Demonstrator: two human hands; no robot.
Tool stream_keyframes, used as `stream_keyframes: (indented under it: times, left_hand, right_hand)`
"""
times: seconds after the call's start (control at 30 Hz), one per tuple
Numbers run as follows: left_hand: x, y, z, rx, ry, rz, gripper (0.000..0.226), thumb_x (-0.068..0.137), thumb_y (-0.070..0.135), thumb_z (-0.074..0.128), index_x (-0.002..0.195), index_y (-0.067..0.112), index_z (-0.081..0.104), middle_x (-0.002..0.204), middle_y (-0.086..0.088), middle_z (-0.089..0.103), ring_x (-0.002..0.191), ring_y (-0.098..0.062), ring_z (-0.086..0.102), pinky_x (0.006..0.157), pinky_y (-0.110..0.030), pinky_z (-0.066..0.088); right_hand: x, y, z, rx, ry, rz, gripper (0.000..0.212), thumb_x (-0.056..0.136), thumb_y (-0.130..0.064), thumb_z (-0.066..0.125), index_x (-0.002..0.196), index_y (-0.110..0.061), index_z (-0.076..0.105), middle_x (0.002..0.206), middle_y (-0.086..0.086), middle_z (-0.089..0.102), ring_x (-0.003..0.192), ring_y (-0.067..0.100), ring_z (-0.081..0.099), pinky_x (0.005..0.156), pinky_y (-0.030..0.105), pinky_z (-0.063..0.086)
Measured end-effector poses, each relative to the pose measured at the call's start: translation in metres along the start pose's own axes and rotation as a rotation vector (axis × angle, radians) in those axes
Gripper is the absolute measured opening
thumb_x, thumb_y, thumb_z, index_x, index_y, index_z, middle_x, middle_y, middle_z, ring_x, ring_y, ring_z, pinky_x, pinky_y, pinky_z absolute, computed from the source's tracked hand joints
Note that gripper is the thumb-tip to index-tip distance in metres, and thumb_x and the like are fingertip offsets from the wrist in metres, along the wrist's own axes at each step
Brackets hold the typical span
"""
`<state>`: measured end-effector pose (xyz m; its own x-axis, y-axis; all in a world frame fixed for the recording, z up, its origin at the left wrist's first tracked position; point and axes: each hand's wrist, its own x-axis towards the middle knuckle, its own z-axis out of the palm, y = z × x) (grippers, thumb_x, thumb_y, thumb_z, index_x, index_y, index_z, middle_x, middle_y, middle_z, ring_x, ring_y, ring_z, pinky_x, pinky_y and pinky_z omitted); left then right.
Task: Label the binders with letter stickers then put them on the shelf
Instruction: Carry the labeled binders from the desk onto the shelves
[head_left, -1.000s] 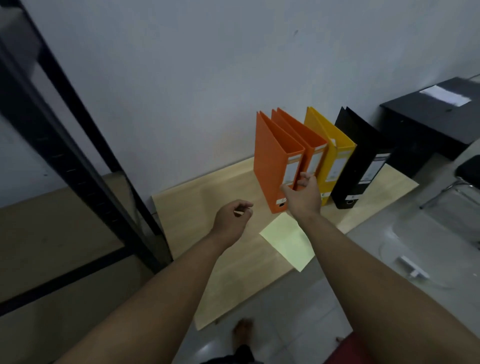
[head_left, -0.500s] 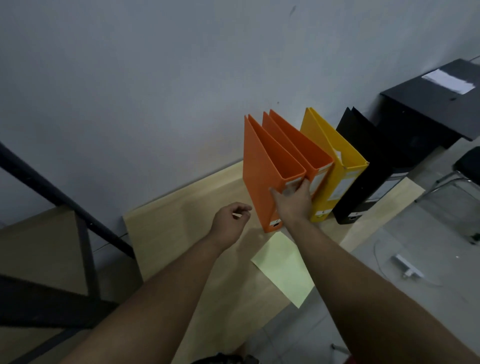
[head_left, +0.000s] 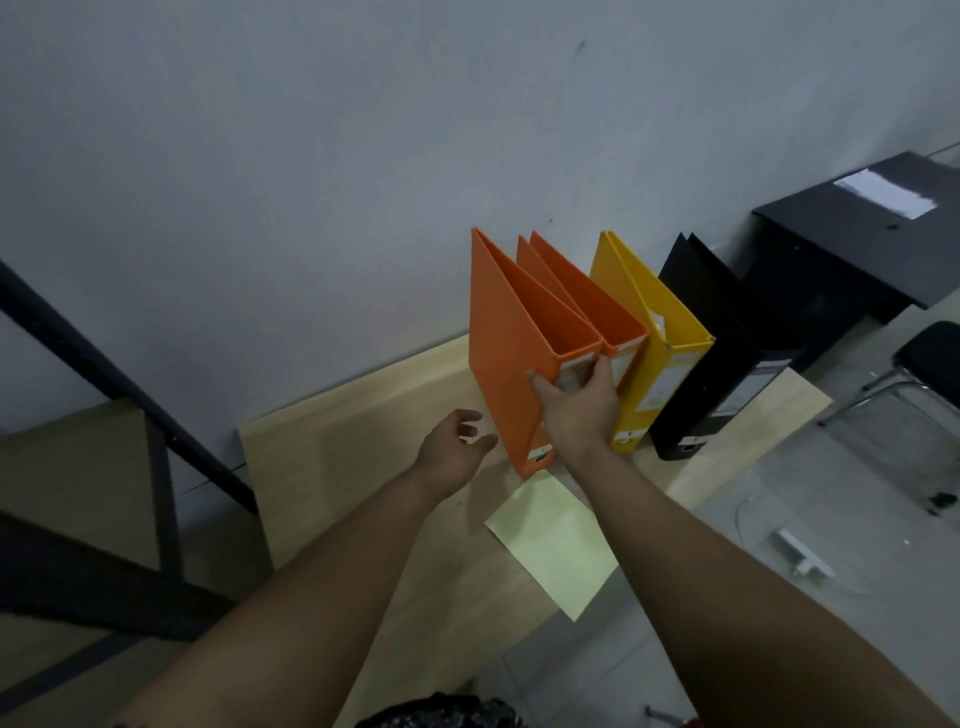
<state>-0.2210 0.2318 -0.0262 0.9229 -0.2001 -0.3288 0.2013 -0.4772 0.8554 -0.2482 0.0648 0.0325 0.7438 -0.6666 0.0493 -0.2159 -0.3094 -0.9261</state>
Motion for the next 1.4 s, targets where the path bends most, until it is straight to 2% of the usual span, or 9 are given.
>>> stream_keyframes:
  times: [0.13,0.27,0.47,0.6,0.7,0.87,1.07,1.27,1.4]
  left_hand:
    - [-0.034,-0.001,0.007,-0.051,-0.020,-0.179,0.099,0.090,0.063,0.074,0.163,0.012,0.029,0.158,-0.013,0.046,0.136,-0.031,0.054,0.098,-0.034,0.045]
    - [-0.081,-0.011,0.011,-0.122,0.023,-0.244,0.119,0.086,0.078,0.064,0.165,0.004,0.017,0.166,-0.018,0.037,0.147,-0.036,0.044,0.108,-0.041,0.040]
    - [-0.173,-0.018,0.022,-0.332,0.183,-0.167,0.116,0.081,0.087,0.058,0.160,0.005,0.032,0.156,-0.010,0.050,0.134,-0.031,0.054,0.110,-0.047,0.047]
    - [-0.235,-0.022,0.034,-0.468,0.264,-0.060,0.099,0.079,0.087,0.055,0.148,0.016,0.052,0.138,-0.003,0.067,0.116,-0.024,0.067,0.087,-0.038,0.054]
    - [-0.286,-0.031,0.044,-0.565,0.366,-0.020,0.075,0.091,0.078,0.053,0.143,0.023,0.054,0.128,-0.004,0.071,0.109,-0.023,0.072,0.077,-0.035,0.059]
    - [-0.343,-0.057,0.040,-0.613,0.574,-0.079,0.105,0.076,0.095,0.052,0.149,0.020,0.044,0.136,-0.007,0.065,0.112,-0.029,0.070,0.095,-0.054,0.061]
    - [-0.396,-0.084,0.015,-0.666,0.709,0.066,0.090,0.082,0.091,0.054,0.144,0.026,0.046,0.137,-0.003,0.066,0.117,-0.026,0.070,0.097,-0.058,0.060]
    - [-0.439,-0.116,-0.028,-0.618,0.844,0.086,0.078,0.087,0.090,0.049,0.140,0.033,0.051,0.136,0.000,0.068,0.122,-0.023,0.068,0.107,-0.055,0.053]
    - [-0.478,-0.129,-0.057,-0.606,0.840,0.120,0.072,0.099,0.072,0.046,0.148,0.019,0.050,0.135,-0.002,0.068,0.117,-0.014,0.068,0.100,-0.037,0.056]
  right_hand:
    - [-0.018,-0.014,-0.035,0.134,-0.019,0.008,0.072,0.080,-0.053,0.090,0.141,-0.035,0.056,0.127,-0.016,0.068,0.115,0.015,0.066,0.102,0.039,0.054]
    - [-0.041,-0.018,-0.075,0.232,-0.020,0.044,0.071,0.078,-0.063,0.087,0.138,-0.035,0.061,0.127,-0.013,0.069,0.117,0.018,0.068,0.104,0.047,0.055]
    - [-0.099,-0.011,-0.148,0.448,-0.092,0.071,0.063,0.071,-0.066,0.087,0.124,-0.035,0.070,0.115,-0.011,0.079,0.105,0.014,0.076,0.099,0.050,0.062]
    - [-0.143,-0.010,-0.178,0.599,-0.131,0.095,0.052,0.079,-0.050,0.089,0.122,-0.027,0.073,0.111,-0.007,0.079,0.103,0.017,0.077,0.081,0.043,0.068]
    - [-0.185,-0.010,-0.197,0.630,-0.173,0.073,0.069,0.066,-0.060,0.088,0.124,-0.027,0.072,0.116,-0.006,0.079,0.107,0.020,0.076,0.081,0.051,0.067]
    - [-0.239,-0.016,-0.204,0.561,-0.185,-0.114,0.059,0.070,-0.063,0.085,0.119,-0.035,0.070,0.113,-0.011,0.077,0.106,0.015,0.074,0.095,0.054,0.061]
    - [-0.310,-0.043,-0.191,0.614,-0.245,-0.292,0.047,0.077,-0.057,0.081,0.119,-0.052,0.061,0.116,-0.016,0.074,0.111,0.010,0.071,0.100,0.046,0.059]
    - [-0.368,-0.066,-0.160,0.654,-0.344,-0.355,0.071,0.080,-0.053,0.080,0.135,-0.013,0.059,0.119,-0.005,0.073,0.110,0.015,0.072,0.092,0.034,0.060]
    - [-0.409,-0.080,-0.134,0.664,-0.361,-0.333,0.072,0.077,-0.054,0.079,0.133,-0.012,0.060,0.116,-0.003,0.073,0.105,0.014,0.073,0.089,0.033,0.060]
